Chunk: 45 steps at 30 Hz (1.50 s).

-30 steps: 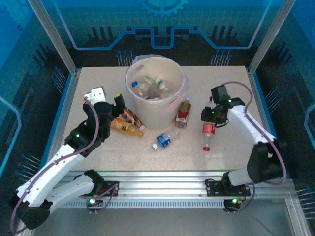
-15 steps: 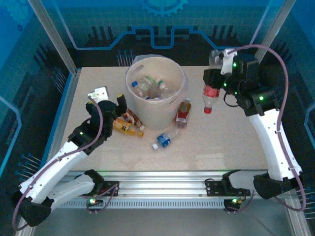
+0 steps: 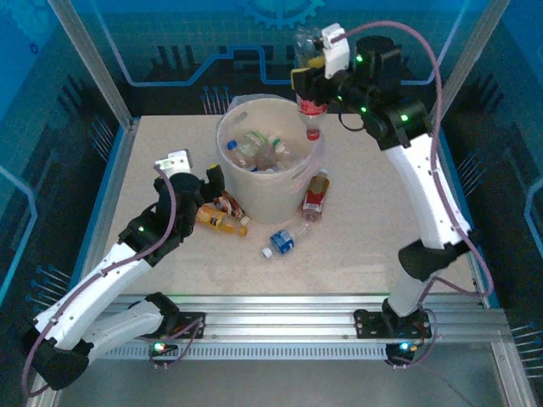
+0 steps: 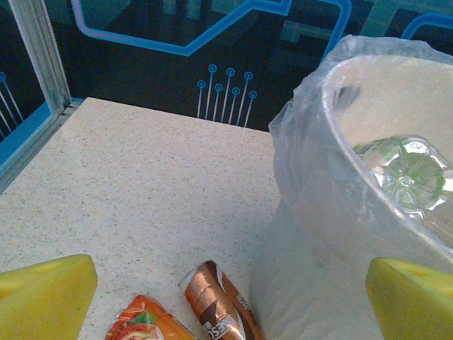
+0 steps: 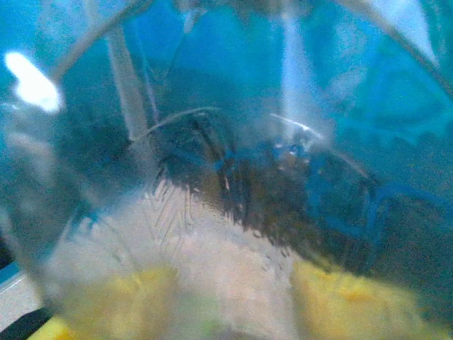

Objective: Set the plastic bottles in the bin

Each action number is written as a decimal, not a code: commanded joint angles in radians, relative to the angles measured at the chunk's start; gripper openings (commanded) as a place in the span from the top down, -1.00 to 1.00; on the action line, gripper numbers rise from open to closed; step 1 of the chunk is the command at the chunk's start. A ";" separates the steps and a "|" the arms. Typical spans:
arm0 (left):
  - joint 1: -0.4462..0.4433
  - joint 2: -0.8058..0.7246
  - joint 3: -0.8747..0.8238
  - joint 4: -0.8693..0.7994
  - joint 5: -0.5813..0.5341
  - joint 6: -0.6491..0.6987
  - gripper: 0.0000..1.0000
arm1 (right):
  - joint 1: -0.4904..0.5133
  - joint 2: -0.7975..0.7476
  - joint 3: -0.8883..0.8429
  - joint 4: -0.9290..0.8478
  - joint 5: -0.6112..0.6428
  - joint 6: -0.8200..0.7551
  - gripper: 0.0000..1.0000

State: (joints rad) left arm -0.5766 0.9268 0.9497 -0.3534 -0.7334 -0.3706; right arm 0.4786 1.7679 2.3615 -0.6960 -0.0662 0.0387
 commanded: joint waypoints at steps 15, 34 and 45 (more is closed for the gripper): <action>0.008 -0.014 0.025 0.001 0.029 -0.019 -0.98 | 0.045 0.291 0.228 -0.213 -0.052 -0.155 0.25; 0.010 -0.009 0.031 -0.006 0.022 -0.007 -0.98 | 0.083 0.322 0.027 -0.235 0.086 -0.146 0.03; 0.010 -0.012 0.031 -0.019 0.015 -0.004 -0.98 | 0.084 0.366 0.028 -0.251 0.073 -0.133 -0.49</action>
State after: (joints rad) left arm -0.5766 0.9268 0.9508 -0.3595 -0.7094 -0.3901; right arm 0.5499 2.1201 2.3947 -0.9249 0.0006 -0.0990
